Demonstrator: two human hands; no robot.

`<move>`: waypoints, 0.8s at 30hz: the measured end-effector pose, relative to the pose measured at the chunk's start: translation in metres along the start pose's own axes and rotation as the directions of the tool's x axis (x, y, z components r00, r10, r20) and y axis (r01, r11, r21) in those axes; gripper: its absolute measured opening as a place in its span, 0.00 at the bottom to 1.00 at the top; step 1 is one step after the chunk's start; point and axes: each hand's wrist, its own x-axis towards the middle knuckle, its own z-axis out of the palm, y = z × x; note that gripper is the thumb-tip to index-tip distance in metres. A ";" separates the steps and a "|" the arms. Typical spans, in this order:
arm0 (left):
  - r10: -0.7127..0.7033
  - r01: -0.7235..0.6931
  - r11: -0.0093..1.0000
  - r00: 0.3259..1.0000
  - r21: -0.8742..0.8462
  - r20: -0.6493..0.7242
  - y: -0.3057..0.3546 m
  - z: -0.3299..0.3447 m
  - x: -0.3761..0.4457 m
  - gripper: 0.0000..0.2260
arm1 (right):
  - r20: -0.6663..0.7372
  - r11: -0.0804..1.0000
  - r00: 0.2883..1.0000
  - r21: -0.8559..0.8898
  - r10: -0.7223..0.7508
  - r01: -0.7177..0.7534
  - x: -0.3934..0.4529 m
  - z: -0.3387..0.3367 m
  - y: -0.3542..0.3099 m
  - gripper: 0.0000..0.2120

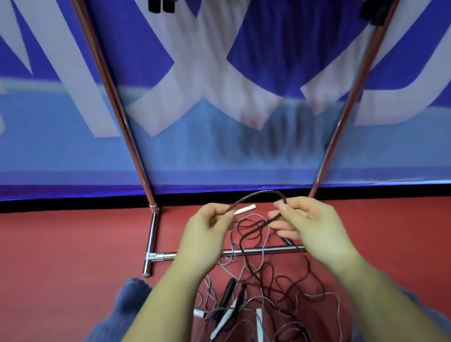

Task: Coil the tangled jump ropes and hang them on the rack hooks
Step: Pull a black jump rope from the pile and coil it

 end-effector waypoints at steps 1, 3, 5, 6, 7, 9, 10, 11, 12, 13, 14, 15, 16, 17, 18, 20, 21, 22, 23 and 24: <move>-0.005 0.006 1.000 0.999 -0.015 0.033 -0.001 0.003 -0.004 0.05 | 0.001 0.999 1.000 0.050 0.022 -0.022 -0.005 0.001 -0.002 0.05; -0.027 0.030 0.999 0.990 -0.022 0.136 -0.002 0.010 -0.010 0.05 | 0.008 0.986 0.998 0.156 0.060 -0.061 -0.010 0.001 -0.006 0.05; -0.046 0.055 0.998 0.966 -0.027 0.254 -0.002 0.014 -0.010 0.06 | 0.020 0.954 0.995 0.285 0.096 -0.098 -0.009 0.000 -0.009 0.05; -0.054 0.062 0.998 0.950 -0.018 0.308 -0.003 0.015 -0.009 0.05 | 0.023 0.929 0.993 0.353 0.115 -0.116 -0.007 -0.001 -0.009 0.06; -0.062 0.064 0.998 0.930 0.005 0.361 -0.003 0.015 -0.006 0.03 | 0.020 0.897 0.991 0.422 0.135 -0.131 -0.004 -0.002 -0.009 0.06; -0.101 0.056 0.992 0.898 0.116 0.427 -0.006 0.016 0.000 0.04 | 0.004 0.834 0.986 0.534 0.164 -0.141 0.003 -0.005 -0.007 0.07; -0.125 0.060 0.985 0.891 0.159 0.436 -0.007 0.016 0.004 0.05 | -0.004 0.813 0.985 0.565 0.172 -0.139 0.008 -0.006 -0.006 0.07; -0.140 0.076 0.984 0.892 0.161 0.430 -0.008 0.016 0.009 0.06 | -0.008 0.799 0.985 0.585 0.173 -0.136 0.013 -0.007 -0.005 0.07; -0.149 0.107 0.986 0.902 0.127 0.405 -0.007 0.016 0.013 0.07 | -0.003 0.796 0.985 0.590 0.170 -0.135 0.019 -0.007 -0.003 0.07; -0.162 0.148 0.987 0.917 0.066 0.364 -0.006 0.015 0.019 0.07 | 0.024 0.806 0.987 0.575 0.158 -0.143 0.024 -0.007 -0.002 0.07; -0.173 0.182 0.983 0.933 0.000 0.314 -0.005 0.013 0.025 0.07 | 0.064 0.848 0.988 0.506 0.142 -0.155 0.029 -0.005 0.001 0.07; -0.187 0.213 0.975 0.945 -0.069 0.269 -0.002 0.010 0.030 0.07 | 0.114 0.920 0.985 0.356 0.131 -0.164 0.034 -0.003 0.005 0.10; -0.201 0.236 0.962 0.952 -0.135 0.231 -0.001 0.007 0.035 0.07 | 0.174 0.980 0.976 0.128 0.131 -0.154 0.038 -0.001 0.012 0.14; -0.219 0.261 0.943 0.953 -0.208 0.207 0.001 0.005 0.040 0.07 | 0.252 0.986 0.957 -0.116 0.144 -0.118 0.041 0.003 0.020 0.18; -0.233 0.281 0.920 0.953 -0.272 0.195 0.002 0.003 0.043 0.07 | 0.333 0.945 0.927 -0.322 0.170 -0.058 0.041 0.007 0.028 0.21; -0.268 0.326 0.870 0.942 -0.371 0.201 0.005 0.001 0.048 0.08 | 0.426 0.826 0.878 -0.559 0.216 0.068 0.040 0.018 0.040 0.20; -0.281 0.347 0.843 0.935 -0.412 0.215 0.006 0.000 0.048 0.08 | 0.431 0.800 0.875 -0.594 0.223 0.089 0.040 0.023 0.043 0.17; -0.290 0.362 0.816 0.931 -0.452 0.222 0.008 0.000 0.049 0.08 | 0.422 0.808 0.880 -0.583 0.217 0.081 0.039 0.027 0.044 0.12; -0.298 0.366 0.790 0.930 -0.492 0.214 0.008 0.000 0.050 0.08 | 0.408 0.821 0.891 -0.567 0.199 0.076 0.040 0.030 0.044 0.08; -0.300 0.354 0.767 0.935 -0.534 0.189 0.008 -0.001 0.052 0.08 | 0.382 0.817 0.906 -0.572 0.182 0.077 0.042 0.032 0.044 0.04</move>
